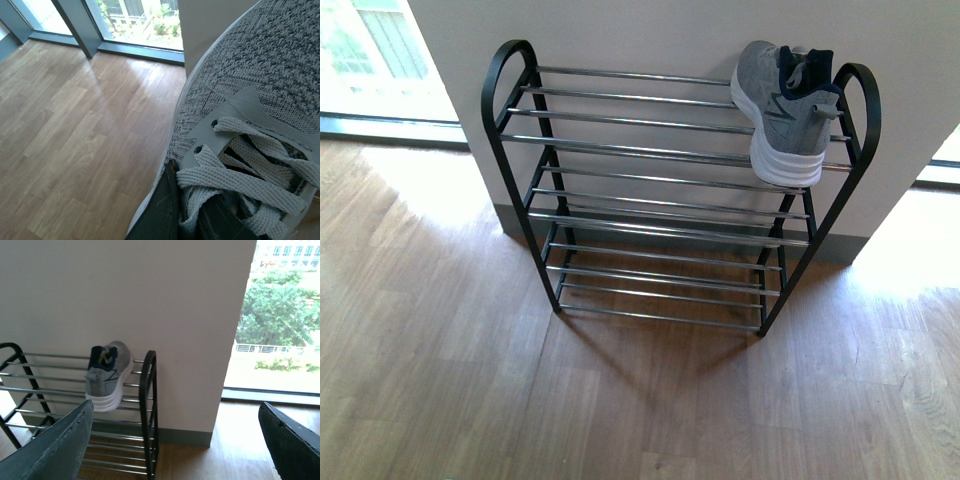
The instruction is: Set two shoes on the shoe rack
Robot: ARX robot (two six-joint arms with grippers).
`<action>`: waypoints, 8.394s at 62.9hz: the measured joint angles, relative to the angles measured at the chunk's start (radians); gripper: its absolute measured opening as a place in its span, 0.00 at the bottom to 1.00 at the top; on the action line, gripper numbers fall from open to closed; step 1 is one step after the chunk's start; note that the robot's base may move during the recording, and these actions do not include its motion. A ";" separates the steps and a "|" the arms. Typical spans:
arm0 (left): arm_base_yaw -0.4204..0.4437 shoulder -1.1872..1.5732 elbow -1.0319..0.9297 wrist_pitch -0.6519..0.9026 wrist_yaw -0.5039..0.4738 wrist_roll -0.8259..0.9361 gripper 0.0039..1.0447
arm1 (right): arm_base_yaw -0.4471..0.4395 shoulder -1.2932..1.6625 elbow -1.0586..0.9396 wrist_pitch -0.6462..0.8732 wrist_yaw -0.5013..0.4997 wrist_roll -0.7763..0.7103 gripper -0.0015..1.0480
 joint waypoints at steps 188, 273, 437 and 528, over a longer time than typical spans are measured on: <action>0.044 0.339 0.356 0.106 -0.065 -0.127 0.91 | 0.000 -0.001 0.000 -0.003 0.004 0.000 0.91; 0.309 -0.561 -0.318 0.223 0.608 0.125 0.01 | 0.000 -0.001 0.000 -0.003 0.004 0.000 0.91; 0.309 -0.856 -0.382 -0.008 0.609 0.129 0.91 | 0.000 -0.002 0.000 -0.003 0.002 0.000 0.91; 0.309 -0.856 -0.382 -0.008 0.608 0.131 0.91 | -0.001 -0.002 0.000 -0.003 0.001 0.000 0.91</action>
